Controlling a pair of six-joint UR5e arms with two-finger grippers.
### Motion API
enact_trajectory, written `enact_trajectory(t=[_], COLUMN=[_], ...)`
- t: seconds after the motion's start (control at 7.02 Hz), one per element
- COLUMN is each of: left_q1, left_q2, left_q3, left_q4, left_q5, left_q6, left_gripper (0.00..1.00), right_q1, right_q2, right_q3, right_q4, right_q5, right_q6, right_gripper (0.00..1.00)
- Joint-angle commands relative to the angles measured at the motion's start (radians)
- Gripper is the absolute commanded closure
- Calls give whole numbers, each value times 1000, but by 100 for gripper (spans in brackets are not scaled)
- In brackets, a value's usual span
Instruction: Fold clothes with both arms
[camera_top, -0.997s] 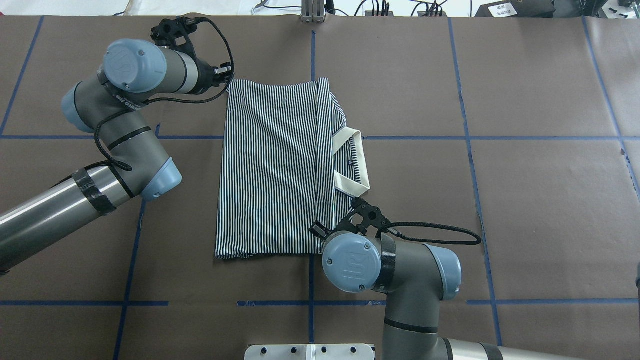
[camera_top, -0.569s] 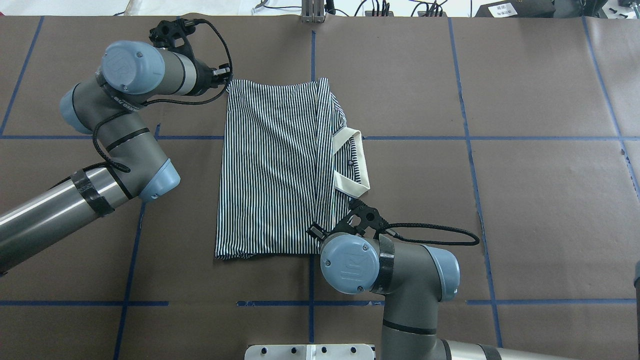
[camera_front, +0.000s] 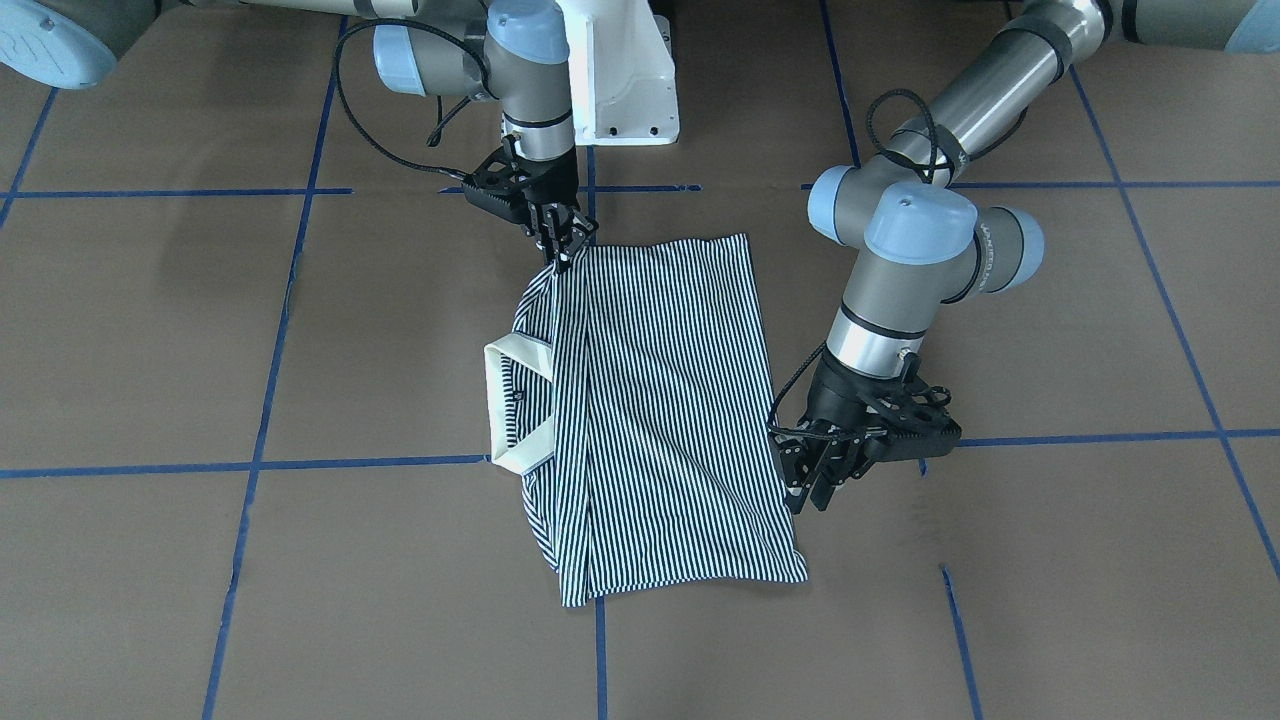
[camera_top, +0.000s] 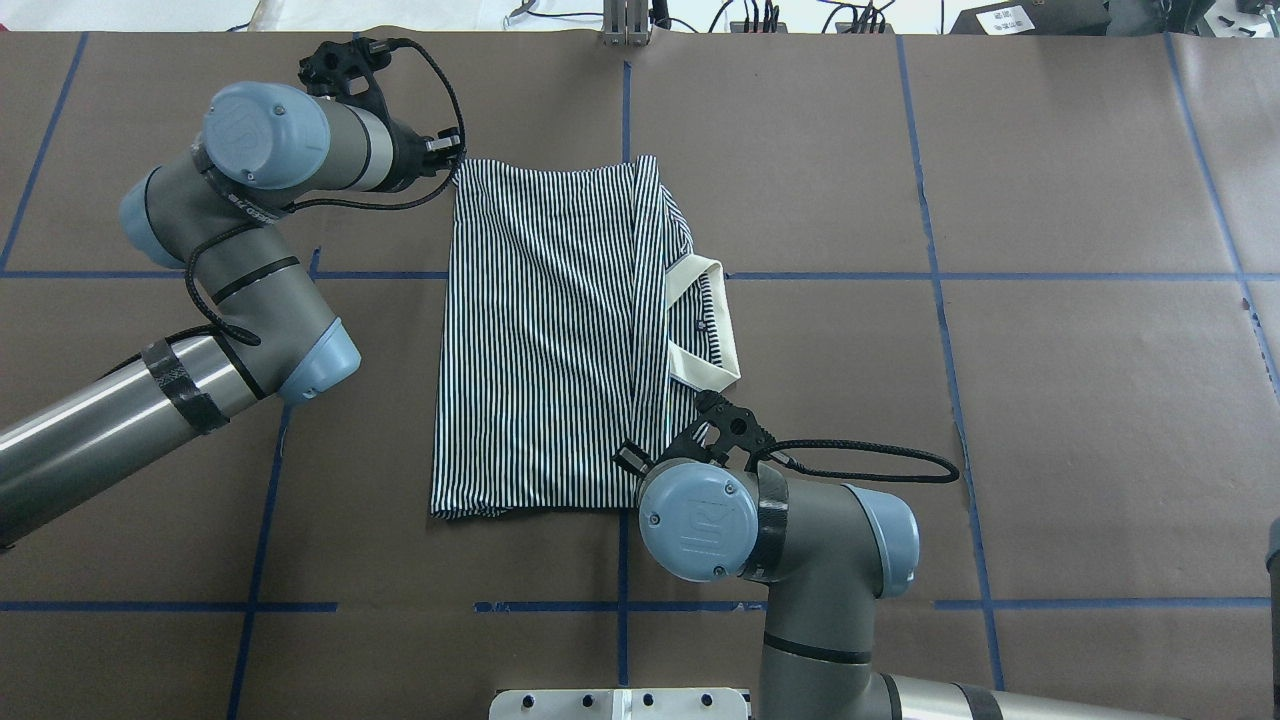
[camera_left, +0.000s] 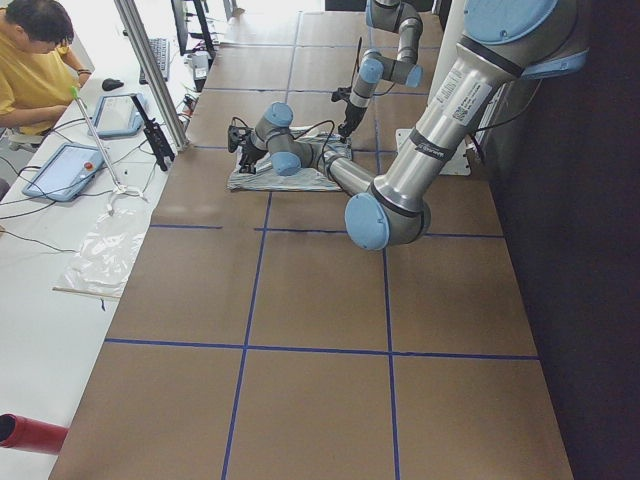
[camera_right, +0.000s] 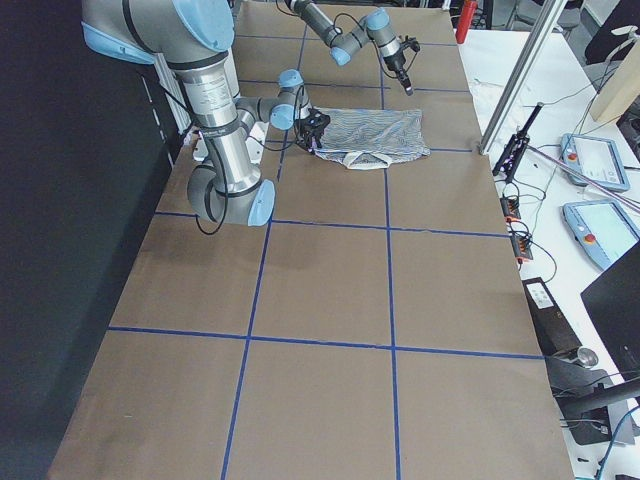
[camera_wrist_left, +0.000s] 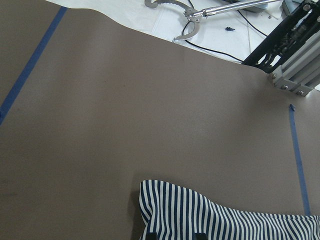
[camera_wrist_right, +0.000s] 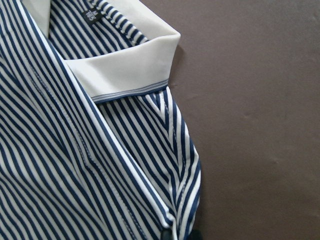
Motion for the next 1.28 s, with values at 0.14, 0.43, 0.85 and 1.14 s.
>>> enact_trajectory(t=[0.14,0.43,0.85,1.14], left_q1=[29,169,383,457], left_q2=[67,235,420,419], left_q3=[-114,-403,-569,-595], left_q4=[12,139,149,221], left_q5=[-2,8,90,84], left_q6=[-67,-211,-403,-538], left_gripper=[59,56,51,50], right_q1=[5,-11,-39,-41], right_q2=[-10,-77,-107,-108], right_q3=[43,141,183,181], right_q4=[-12,-16,-16,-16], right_q5=[6,-1,-3,-3], right_q6=[-9,0,4,4], right_gripper=[100,100,100,100])
